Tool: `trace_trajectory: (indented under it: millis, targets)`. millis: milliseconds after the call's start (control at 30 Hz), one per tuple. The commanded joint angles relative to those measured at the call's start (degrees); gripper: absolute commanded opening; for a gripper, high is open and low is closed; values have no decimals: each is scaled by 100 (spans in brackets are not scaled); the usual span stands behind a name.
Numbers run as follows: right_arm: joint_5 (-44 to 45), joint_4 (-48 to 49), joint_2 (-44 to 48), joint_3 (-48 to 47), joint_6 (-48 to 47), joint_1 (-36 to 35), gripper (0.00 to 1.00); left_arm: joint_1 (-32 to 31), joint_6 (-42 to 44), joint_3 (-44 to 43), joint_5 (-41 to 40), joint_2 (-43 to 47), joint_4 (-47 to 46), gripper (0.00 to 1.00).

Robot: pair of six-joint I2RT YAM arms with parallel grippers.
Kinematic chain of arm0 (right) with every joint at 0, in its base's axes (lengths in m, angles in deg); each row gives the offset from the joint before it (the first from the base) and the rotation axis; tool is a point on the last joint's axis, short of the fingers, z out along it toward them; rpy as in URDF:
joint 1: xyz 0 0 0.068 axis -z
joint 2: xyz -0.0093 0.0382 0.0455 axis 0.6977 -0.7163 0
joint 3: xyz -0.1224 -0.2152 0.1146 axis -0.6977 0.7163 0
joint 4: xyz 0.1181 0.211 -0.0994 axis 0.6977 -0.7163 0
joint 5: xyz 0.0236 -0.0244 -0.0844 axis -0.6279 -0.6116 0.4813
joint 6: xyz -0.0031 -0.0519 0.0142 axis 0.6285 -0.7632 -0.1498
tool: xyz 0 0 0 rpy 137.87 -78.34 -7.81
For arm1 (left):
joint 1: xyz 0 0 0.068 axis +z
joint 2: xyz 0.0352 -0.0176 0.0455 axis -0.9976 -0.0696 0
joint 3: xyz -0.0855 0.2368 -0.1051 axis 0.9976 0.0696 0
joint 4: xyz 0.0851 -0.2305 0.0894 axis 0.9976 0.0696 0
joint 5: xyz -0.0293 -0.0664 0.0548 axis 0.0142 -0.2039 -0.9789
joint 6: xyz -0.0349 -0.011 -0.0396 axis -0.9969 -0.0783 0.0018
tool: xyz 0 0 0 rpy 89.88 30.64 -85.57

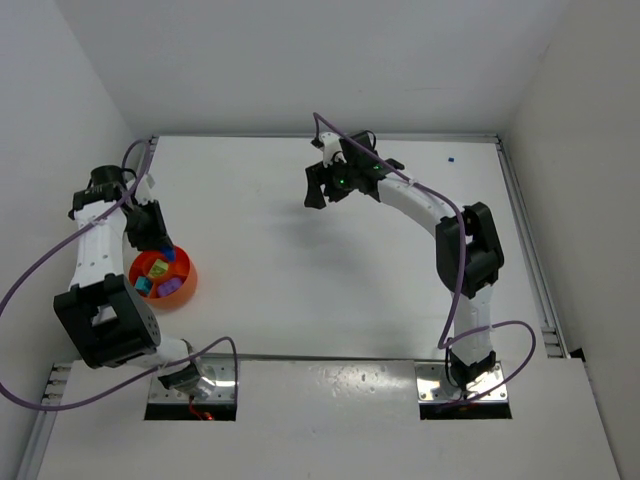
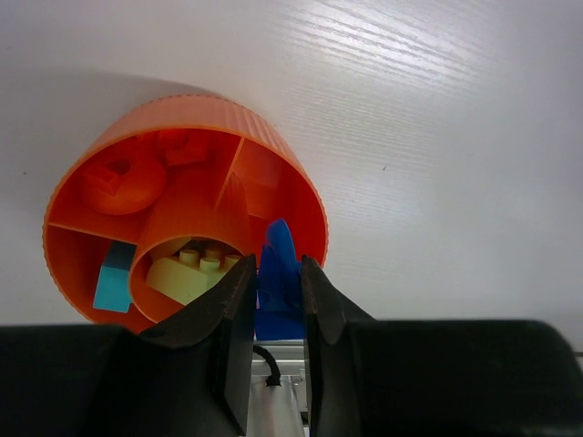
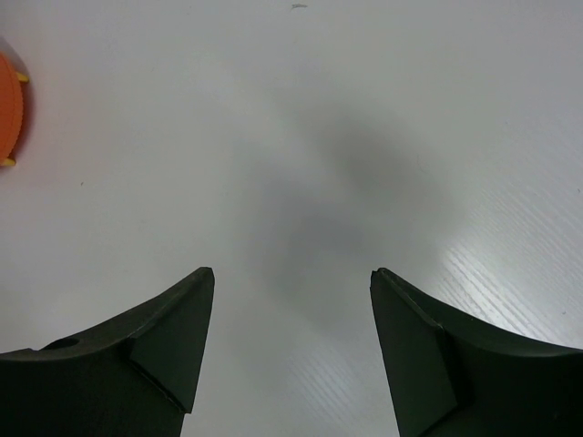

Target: Sort the legos into containers by color

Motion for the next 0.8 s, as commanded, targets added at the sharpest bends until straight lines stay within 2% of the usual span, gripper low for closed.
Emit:
trace_trajectory:
  millis: [0,33,100,133,200,400,567,600,667,767]
  targets:
    - [-105,98,45,-4,8,21,70,-20,-92,-2,23,-64,-91,26]
    - [-105,98,45,-4,8,21,70,-20,-92,-2,23,-64,-91,34]
    - [-105,98,45,-4,8,21,70,-20,-31,-2,76,-117,-91,38]
    - [-105,98,45,-56,8,21,70,-20,-31,-2,76,-117,-91,45]
    - [-105,98,45,-57,8,21,70,-20,-31,-2,76,-117,-91,51]
    - [228,98,106,4,8,74,70,-20,153,-282,347,49,-38,53]
    - [897,-121,247,215,-334,626,69,-20,715,-1161,1286,497,-108,56]
    - [967,-244,186,24,-334,932,69,-20,795,-1275,1289,576,-169,68]
    - [1204,-307,115,-47,-465,1354,69,-81,874,-1512,1350,708,-414,82]
    - [1696,-220,115,-101,-790,1751,69,-300,936,-1741,1350,779,-574,85]
